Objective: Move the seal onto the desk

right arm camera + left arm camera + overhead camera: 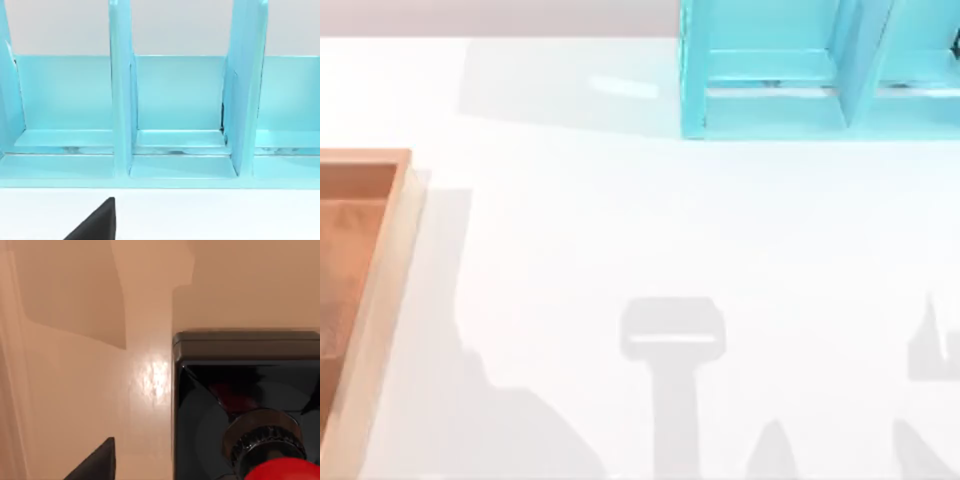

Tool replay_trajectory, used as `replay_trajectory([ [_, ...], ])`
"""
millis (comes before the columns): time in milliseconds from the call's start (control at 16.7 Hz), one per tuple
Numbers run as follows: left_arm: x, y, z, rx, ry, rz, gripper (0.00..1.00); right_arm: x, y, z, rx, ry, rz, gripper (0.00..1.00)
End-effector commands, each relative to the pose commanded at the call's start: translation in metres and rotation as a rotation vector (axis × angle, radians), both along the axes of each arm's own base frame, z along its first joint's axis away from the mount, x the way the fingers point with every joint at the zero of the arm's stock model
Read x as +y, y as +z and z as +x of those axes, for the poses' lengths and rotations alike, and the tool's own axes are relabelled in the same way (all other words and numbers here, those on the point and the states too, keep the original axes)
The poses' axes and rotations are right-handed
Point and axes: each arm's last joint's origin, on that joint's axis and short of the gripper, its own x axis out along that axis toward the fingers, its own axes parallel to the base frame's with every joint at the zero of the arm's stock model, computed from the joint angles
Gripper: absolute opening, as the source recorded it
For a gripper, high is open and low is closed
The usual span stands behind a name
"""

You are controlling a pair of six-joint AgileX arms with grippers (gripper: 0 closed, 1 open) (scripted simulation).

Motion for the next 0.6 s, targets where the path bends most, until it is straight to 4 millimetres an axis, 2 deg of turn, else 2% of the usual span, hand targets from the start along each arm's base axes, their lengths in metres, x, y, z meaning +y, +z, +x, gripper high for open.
replay_trajectory([
  [240, -0.0001, -0.0007, -0.0002, 0.000, 0.000, 0.000, 1.00, 0.0000, 0.0000, 0.0000, 0.000, 0.000, 0.000, 1.00],
  [600, -0.0001, -0.0007, -0.0002, 0.000, 0.000, 0.000, 0.55, 0.0000, 0.0000, 0.0000, 0.000, 0.000, 0.000, 1.00],
])
